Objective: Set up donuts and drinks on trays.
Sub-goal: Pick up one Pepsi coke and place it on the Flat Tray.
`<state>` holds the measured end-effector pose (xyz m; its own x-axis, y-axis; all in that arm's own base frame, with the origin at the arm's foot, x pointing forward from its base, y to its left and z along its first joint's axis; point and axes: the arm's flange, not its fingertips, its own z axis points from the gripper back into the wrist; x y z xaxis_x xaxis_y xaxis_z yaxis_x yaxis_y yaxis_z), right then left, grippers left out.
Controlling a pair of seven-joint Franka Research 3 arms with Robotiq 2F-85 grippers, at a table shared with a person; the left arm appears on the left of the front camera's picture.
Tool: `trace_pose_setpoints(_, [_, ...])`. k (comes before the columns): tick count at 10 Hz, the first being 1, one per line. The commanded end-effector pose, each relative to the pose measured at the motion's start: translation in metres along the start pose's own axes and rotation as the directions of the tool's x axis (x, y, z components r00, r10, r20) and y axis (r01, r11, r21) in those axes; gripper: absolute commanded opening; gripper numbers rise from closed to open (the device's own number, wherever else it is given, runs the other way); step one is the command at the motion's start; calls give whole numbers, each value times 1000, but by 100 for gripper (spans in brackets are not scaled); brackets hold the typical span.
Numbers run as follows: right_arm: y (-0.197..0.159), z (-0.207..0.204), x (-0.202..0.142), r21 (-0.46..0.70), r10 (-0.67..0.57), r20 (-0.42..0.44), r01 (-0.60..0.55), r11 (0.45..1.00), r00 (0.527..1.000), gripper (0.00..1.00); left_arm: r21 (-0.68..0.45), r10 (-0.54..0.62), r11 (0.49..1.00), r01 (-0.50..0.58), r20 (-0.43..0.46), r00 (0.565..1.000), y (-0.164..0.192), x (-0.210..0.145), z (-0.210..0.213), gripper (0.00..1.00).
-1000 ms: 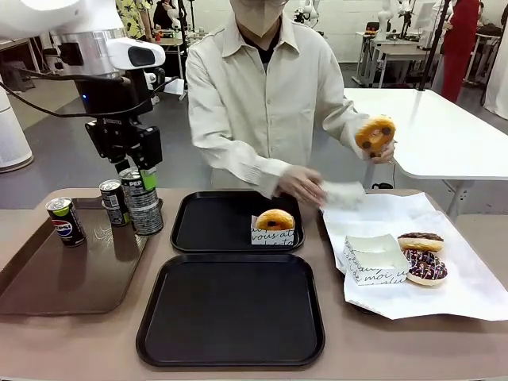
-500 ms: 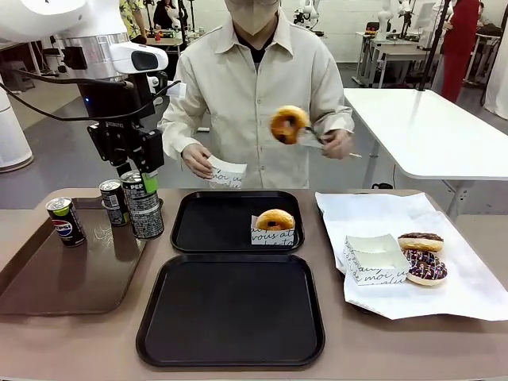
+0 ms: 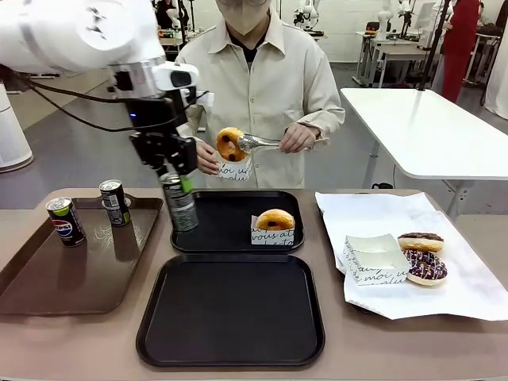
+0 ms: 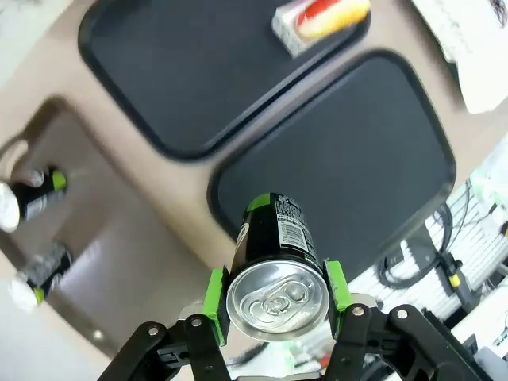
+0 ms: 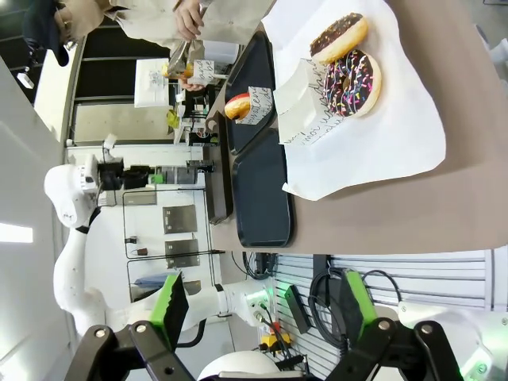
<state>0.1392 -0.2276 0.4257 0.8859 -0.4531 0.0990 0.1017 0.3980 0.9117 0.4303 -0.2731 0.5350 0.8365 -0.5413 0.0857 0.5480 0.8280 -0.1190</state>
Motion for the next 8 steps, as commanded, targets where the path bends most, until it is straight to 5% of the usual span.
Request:
trace_pose_setpoints(1, [-1, 0, -1, 29, 17, 8, -17, 999, 1000, 100, 27, 6, 1000, -7, 68, 998, -5, 37, -12, 58])
trace_pose_setpoints(4, [-1, 0, -1, 29, 17, 8, -17, 999, 1000, 100, 18, 16, 1000, -18, 112, 994, 7, 76, -50, 58])
trace_pose_setpoints(5, [-1, 0, -1, 29, 17, 8, -17, 999, 1000, 100, 6, 27, 1000, -27, 66, 997, 9, 72, -53, 58])
trace_pose_setpoints(6, [-1, 0, -1, 29, 17, 8, -17, 999, 1000, 100, -66, 46, 997, -51, -75, 996, 5, 44, -24, 58])
trace_pose_setpoints(8, [-1, 0, -1, 29, 17, 8, -17, 999, 1000, 100, -155, -209, 973, 171, -277, 938, -18, -85, 72, 58])
